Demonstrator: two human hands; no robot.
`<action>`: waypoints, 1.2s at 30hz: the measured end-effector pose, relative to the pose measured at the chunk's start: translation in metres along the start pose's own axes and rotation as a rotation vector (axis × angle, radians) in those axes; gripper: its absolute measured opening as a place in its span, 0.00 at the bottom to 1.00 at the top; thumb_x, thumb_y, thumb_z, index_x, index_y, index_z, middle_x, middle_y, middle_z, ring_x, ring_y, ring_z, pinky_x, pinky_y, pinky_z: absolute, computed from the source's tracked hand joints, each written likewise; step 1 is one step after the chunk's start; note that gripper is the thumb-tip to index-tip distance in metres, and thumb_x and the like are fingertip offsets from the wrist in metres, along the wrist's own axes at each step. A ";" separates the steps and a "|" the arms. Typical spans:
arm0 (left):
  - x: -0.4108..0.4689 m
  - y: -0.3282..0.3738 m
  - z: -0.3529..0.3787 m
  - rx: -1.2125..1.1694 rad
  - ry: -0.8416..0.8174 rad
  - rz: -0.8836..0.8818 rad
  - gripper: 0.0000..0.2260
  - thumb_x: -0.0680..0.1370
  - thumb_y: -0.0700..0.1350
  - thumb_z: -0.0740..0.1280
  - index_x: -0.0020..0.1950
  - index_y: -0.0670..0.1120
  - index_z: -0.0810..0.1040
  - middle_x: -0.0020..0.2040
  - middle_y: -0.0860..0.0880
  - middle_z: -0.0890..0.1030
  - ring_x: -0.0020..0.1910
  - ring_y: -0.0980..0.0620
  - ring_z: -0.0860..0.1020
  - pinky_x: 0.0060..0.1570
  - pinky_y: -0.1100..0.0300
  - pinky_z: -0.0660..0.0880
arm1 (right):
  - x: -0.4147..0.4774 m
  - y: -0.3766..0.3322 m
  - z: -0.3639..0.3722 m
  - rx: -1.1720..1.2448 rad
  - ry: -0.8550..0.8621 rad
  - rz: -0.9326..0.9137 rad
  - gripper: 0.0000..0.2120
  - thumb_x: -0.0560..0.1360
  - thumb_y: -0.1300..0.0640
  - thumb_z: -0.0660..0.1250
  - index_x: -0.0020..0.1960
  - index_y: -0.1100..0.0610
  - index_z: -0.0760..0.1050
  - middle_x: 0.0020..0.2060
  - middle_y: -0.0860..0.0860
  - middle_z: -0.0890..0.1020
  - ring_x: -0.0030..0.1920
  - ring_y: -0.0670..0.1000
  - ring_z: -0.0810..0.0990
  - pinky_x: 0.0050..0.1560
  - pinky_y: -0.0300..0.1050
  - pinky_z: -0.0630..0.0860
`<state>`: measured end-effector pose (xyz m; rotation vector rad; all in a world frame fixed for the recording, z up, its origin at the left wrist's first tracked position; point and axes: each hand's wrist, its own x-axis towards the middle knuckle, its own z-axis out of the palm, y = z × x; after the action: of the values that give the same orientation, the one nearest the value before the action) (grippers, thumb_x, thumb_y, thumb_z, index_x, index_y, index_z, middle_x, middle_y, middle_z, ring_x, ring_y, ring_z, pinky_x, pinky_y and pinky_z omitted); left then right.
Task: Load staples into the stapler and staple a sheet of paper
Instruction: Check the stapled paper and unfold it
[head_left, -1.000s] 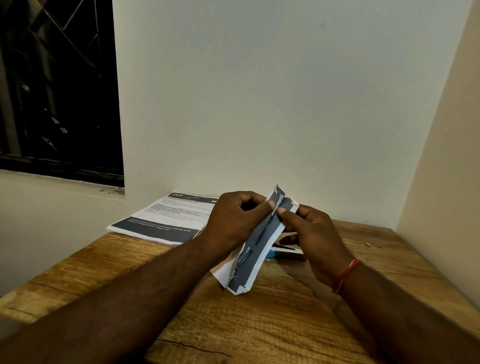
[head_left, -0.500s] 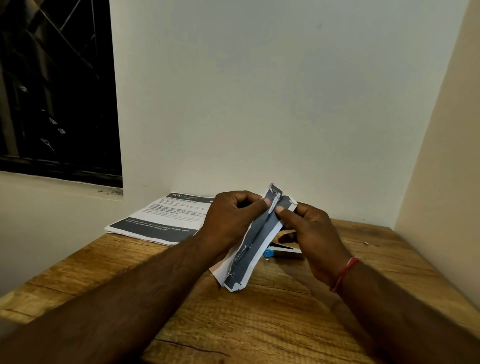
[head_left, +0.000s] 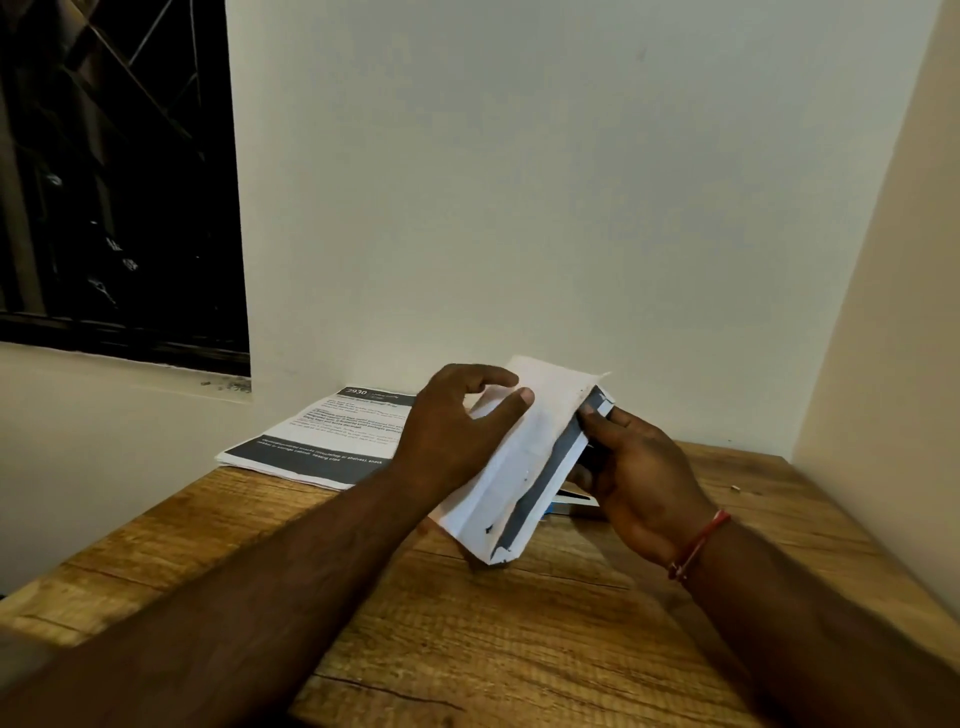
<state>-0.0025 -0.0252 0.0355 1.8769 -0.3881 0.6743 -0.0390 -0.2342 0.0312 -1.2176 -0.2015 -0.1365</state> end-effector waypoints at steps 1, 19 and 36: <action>0.003 -0.002 -0.002 0.016 0.000 -0.022 0.15 0.80 0.61 0.78 0.65 0.59 0.86 0.67 0.59 0.82 0.64 0.57 0.81 0.61 0.59 0.77 | 0.000 0.000 -0.001 0.022 0.001 0.007 0.13 0.88 0.56 0.66 0.65 0.59 0.87 0.57 0.59 0.91 0.53 0.57 0.91 0.48 0.51 0.89; 0.005 -0.021 0.000 -0.106 -0.084 -0.145 0.09 0.82 0.54 0.78 0.60 0.54 0.86 0.41 0.58 0.90 0.38 0.60 0.88 0.38 0.64 0.79 | 0.010 0.000 -0.010 -0.181 0.260 -0.073 0.08 0.85 0.55 0.72 0.57 0.57 0.88 0.51 0.55 0.93 0.54 0.61 0.92 0.57 0.60 0.88; 0.006 -0.019 0.005 -0.225 -0.057 -0.206 0.15 0.85 0.56 0.75 0.45 0.47 0.85 0.32 0.57 0.82 0.32 0.58 0.78 0.39 0.57 0.75 | 0.009 -0.001 -0.016 -0.097 0.221 -0.070 0.08 0.84 0.56 0.74 0.58 0.59 0.88 0.53 0.56 0.92 0.55 0.61 0.92 0.60 0.60 0.87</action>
<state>0.0146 -0.0218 0.0238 1.6960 -0.2896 0.4211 -0.0291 -0.2494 0.0291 -1.2819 -0.0446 -0.3432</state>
